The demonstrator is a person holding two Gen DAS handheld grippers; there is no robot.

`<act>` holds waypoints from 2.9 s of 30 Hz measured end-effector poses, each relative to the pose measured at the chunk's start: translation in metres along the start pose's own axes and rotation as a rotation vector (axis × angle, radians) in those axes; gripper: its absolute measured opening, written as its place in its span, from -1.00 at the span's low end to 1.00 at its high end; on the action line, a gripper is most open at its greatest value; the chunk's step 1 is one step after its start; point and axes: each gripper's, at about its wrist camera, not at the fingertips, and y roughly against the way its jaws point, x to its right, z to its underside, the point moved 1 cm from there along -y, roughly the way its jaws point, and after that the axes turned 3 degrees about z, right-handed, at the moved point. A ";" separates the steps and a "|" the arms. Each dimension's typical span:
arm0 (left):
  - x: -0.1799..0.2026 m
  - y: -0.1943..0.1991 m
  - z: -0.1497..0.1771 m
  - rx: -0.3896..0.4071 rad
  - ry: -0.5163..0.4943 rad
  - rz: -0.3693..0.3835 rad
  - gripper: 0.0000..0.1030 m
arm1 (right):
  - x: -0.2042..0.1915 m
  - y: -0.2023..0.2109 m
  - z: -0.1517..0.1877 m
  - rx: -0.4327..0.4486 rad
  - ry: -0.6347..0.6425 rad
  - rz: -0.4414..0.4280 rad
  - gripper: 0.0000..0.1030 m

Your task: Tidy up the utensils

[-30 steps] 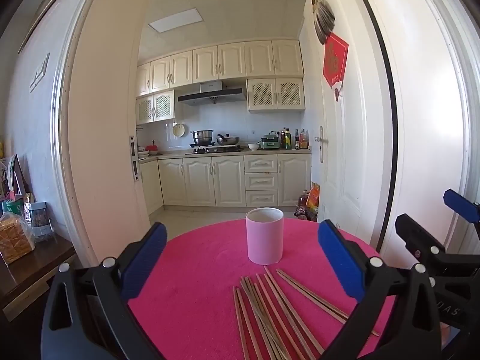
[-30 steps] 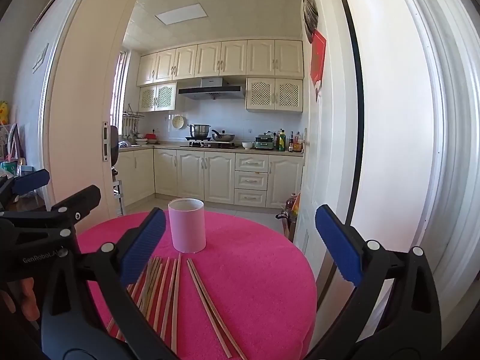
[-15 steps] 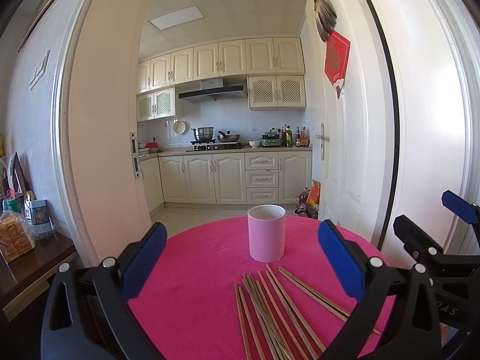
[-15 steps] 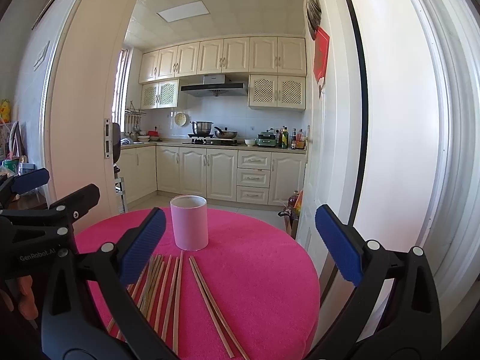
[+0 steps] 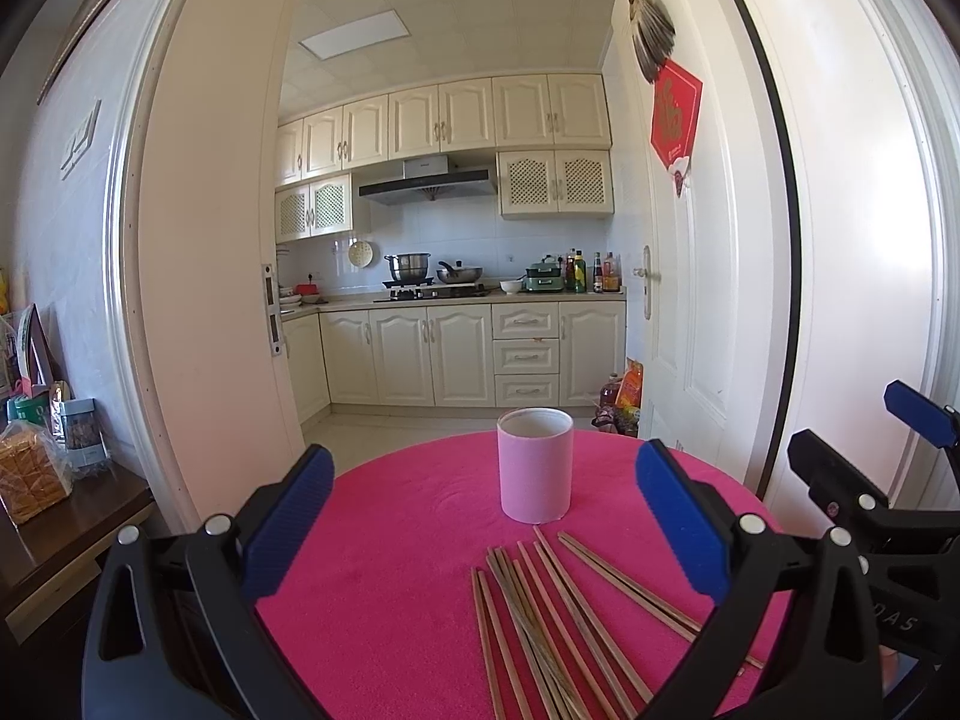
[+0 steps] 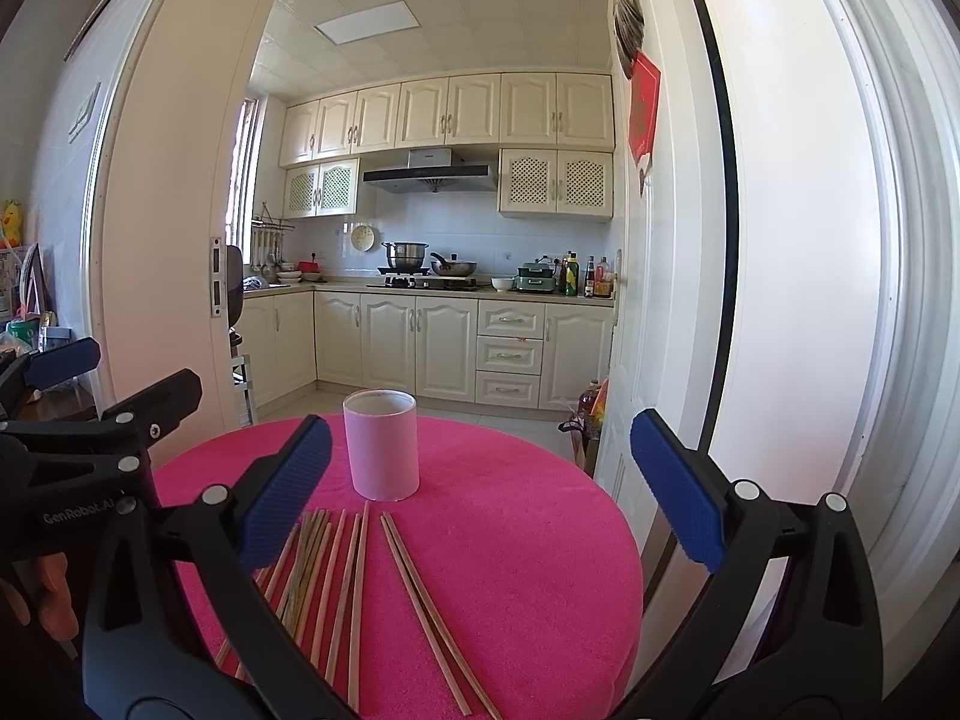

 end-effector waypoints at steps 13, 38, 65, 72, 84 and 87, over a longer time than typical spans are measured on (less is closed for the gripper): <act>-0.002 -0.003 0.001 -0.033 0.005 -0.001 0.92 | 0.000 -0.007 0.003 -0.030 -0.015 -0.021 0.89; -0.045 -0.136 0.091 -0.814 0.013 0.092 0.20 | 0.000 -0.133 0.051 -0.563 0.125 -0.244 0.80; -0.057 -0.172 0.103 -0.954 0.090 0.151 -0.84 | -0.037 -0.214 0.087 -1.072 0.371 -0.447 -0.49; -0.061 -0.177 0.097 -0.935 0.125 0.171 -0.89 | -0.052 -0.222 0.090 -1.120 0.437 -0.442 -0.55; -0.066 -0.169 0.072 -0.822 0.155 0.200 -0.89 | -0.047 -0.224 0.089 -1.080 0.402 -0.461 -0.88; -0.062 -0.164 0.063 -0.783 0.155 0.218 -0.89 | -0.040 -0.217 0.087 -1.061 0.376 -0.474 -0.89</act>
